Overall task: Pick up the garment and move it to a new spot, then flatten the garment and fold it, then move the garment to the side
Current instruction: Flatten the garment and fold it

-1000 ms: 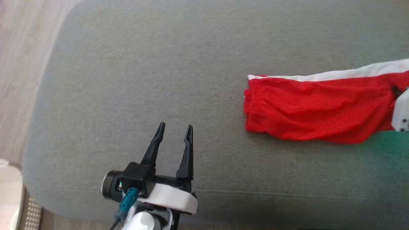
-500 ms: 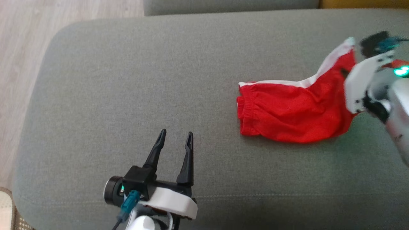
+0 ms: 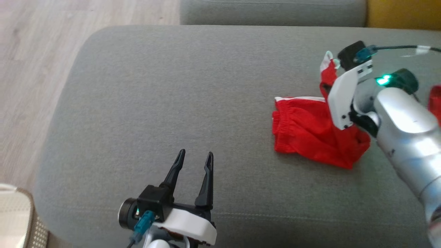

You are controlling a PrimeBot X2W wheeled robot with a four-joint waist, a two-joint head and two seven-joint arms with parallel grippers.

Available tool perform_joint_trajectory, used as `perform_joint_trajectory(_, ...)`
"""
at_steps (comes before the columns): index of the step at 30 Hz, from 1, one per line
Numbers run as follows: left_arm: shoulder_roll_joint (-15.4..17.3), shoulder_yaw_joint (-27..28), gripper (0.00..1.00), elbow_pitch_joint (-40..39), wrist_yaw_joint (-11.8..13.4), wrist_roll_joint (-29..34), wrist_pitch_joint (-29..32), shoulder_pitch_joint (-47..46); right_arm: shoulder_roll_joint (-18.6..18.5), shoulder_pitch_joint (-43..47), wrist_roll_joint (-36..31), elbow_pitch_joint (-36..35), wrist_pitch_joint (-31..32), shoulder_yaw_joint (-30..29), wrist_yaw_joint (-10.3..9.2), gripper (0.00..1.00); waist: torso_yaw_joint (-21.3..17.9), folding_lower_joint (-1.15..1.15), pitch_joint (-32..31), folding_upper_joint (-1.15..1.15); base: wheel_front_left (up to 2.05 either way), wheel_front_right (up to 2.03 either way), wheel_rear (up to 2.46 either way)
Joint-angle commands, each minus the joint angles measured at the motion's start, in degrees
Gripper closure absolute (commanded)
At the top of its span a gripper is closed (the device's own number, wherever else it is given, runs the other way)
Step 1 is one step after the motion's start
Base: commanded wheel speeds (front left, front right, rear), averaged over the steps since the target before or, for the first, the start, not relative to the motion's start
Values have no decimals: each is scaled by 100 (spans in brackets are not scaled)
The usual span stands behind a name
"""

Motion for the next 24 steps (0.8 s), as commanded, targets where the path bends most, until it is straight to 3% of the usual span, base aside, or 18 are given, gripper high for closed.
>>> perform_joint_trajectory(1,-53,220,0,-159,-27,54,-34,-186,97,-195,-57,-105,-75,-19,-2,100,69,0,21,0,0,0,0)
perform_joint_trajectory(9,-65,268,0,-109,-89,125,-34,-193,491,-128,-44,140,-176,-21,-2,99,206,0,81,0,0,0,0)
perform_joint_trajectory(10,-65,276,0,-100,-93,128,-34,-187,518,-124,-56,168,-201,-12,-2,57,202,0,83,0,0,0,0)
perform_joint_trajectory(11,-66,284,0,-88,-97,130,-34,-180,535,-126,-69,193,-259,-20,-2,0,193,0,81,0,0,0,0)
perform_joint_trajectory(17,-82,325,0,-23,-107,137,-34,-124,424,-35,64,38,-657,-115,-2,0,68,0,-18,0,0,0,0)
perform_joint_trajectory(24,-105,383,0,-84,-85,187,-35,-34,-541,151,-1,-175,-1328,-410,-2,0,-146,0,-109,0,0,0,0)
